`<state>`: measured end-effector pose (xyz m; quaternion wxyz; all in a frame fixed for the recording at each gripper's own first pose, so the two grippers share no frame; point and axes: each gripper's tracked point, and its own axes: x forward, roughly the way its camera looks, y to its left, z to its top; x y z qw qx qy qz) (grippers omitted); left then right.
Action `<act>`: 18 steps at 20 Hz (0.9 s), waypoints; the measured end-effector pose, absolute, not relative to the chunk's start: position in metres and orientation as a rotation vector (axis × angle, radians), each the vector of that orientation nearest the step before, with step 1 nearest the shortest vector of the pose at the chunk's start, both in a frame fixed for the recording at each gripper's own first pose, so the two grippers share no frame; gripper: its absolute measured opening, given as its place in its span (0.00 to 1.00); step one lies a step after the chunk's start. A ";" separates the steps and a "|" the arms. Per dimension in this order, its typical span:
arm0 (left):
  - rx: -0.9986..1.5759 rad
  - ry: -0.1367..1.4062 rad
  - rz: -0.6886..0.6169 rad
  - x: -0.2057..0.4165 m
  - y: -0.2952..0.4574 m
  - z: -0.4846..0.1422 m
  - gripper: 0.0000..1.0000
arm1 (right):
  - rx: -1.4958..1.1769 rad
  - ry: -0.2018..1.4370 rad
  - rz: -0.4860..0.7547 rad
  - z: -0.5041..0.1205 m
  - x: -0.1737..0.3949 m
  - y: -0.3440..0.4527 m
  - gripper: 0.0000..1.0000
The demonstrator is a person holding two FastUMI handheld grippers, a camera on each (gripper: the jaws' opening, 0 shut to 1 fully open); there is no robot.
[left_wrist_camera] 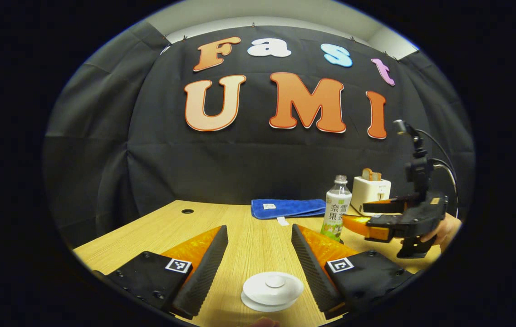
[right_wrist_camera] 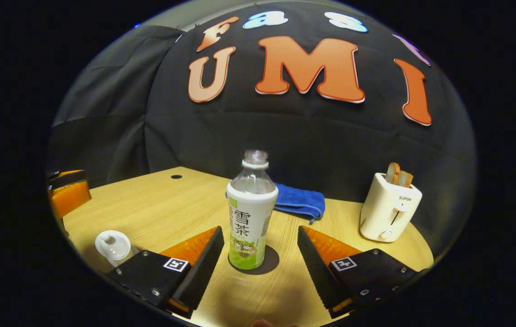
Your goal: Open the teacup lid with one hand, grasp the water bottle and pour water into the teacup with the other hand; after pouring, place the water bottle on the coaster and then close the teacup lid.
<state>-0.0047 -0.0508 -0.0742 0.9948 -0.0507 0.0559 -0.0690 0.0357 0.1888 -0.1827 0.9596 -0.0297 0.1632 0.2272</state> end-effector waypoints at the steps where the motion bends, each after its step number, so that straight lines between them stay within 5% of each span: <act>1: -0.105 0.103 -0.137 -0.005 -0.052 -0.068 0.93 | -0.049 0.285 0.454 -0.169 0.031 0.183 0.98; 11: -0.116 -0.048 -0.101 -0.014 -0.055 0.003 0.94 | 0.002 -0.004 0.251 -0.064 -0.006 0.119 0.98; 18: -0.125 -0.095 -0.063 -0.014 -0.046 0.012 0.94 | 0.016 -0.038 0.216 -0.047 -0.036 0.122 0.98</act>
